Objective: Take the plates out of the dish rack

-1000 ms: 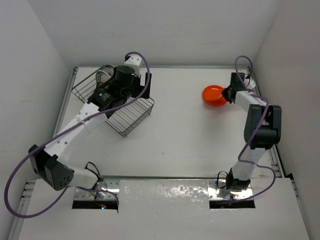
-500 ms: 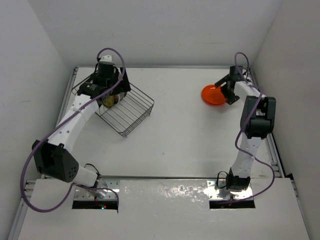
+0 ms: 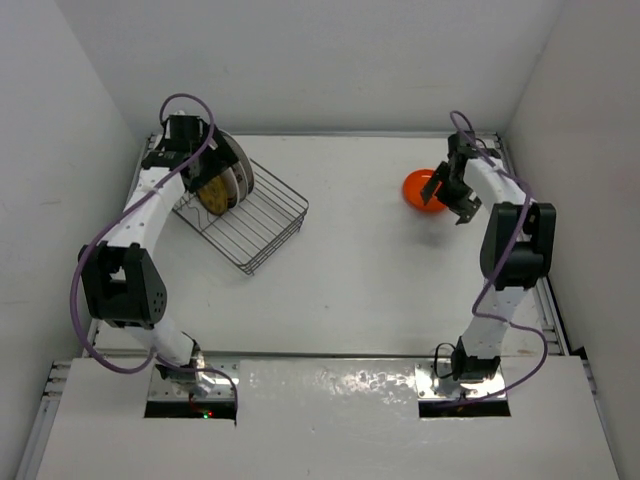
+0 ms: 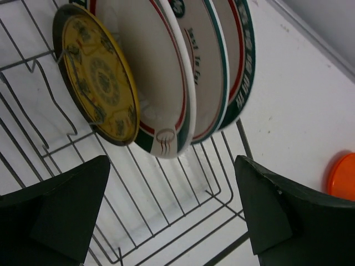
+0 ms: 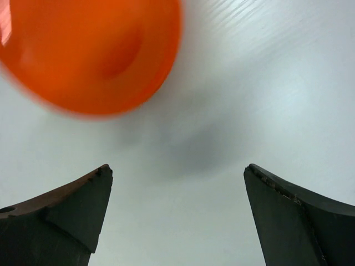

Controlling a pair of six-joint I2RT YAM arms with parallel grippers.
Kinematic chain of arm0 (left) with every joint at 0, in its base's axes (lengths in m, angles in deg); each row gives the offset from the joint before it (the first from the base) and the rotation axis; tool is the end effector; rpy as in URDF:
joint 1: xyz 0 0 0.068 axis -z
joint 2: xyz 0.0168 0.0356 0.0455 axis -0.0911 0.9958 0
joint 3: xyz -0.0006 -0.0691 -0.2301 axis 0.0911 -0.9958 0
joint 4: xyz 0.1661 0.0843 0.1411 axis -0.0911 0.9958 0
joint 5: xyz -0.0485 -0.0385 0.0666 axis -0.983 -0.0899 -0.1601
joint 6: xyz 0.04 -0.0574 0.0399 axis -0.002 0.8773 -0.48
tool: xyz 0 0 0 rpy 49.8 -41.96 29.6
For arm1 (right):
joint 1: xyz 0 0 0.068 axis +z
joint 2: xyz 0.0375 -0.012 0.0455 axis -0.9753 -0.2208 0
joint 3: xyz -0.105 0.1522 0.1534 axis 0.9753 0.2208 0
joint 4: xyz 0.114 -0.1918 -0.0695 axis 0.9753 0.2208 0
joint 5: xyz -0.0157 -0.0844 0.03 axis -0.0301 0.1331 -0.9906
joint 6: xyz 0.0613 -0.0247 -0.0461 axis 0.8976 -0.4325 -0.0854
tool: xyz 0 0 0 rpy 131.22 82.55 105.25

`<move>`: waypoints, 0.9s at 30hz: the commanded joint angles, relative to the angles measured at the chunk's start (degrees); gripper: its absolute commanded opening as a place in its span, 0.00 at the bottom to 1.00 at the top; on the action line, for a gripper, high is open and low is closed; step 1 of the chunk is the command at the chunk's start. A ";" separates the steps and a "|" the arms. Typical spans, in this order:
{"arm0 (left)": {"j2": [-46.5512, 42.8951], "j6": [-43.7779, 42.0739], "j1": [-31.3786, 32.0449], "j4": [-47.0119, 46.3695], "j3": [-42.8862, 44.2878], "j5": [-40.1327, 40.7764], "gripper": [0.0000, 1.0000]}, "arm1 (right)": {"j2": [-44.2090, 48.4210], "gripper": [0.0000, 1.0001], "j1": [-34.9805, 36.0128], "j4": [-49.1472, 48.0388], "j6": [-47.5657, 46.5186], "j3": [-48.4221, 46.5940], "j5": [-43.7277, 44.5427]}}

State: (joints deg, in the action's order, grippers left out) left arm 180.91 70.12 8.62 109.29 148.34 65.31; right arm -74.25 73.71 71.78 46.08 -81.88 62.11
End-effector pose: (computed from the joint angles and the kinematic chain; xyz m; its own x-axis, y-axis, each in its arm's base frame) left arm 0.3575 -0.0158 0.2720 -0.5811 -0.4797 -0.6574 -0.3459 0.8768 -0.3341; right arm 0.3831 -0.0368 0.1442 -0.5798 0.7384 -0.3443 0.7609 0.6419 0.0953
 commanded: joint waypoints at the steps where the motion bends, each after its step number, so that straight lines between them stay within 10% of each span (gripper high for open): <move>1: 1.31 4.43 -2.69 -4.42 3.68 -2.03 0.91 | 12.58 0.99 8.07 -2.11 -7.93 4.60 1.19; 11: 4.48 6.81 -8.06 -10.39 -0.35 -4.04 0.68 | 29.82 0.99 11.53 -5.57 -9.70 19.30 -3.74; 27: 10.10 11.64 -10.96 -23.50 -6.42 -11.96 0.53 | 30.71 0.99 12.06 -3.46 -12.25 20.63 -4.52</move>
State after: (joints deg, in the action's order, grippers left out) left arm 190.29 80.48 -1.30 90.45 141.82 55.19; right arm -44.50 85.34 68.41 35.13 -59.70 58.13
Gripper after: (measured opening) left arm 0.543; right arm 0.986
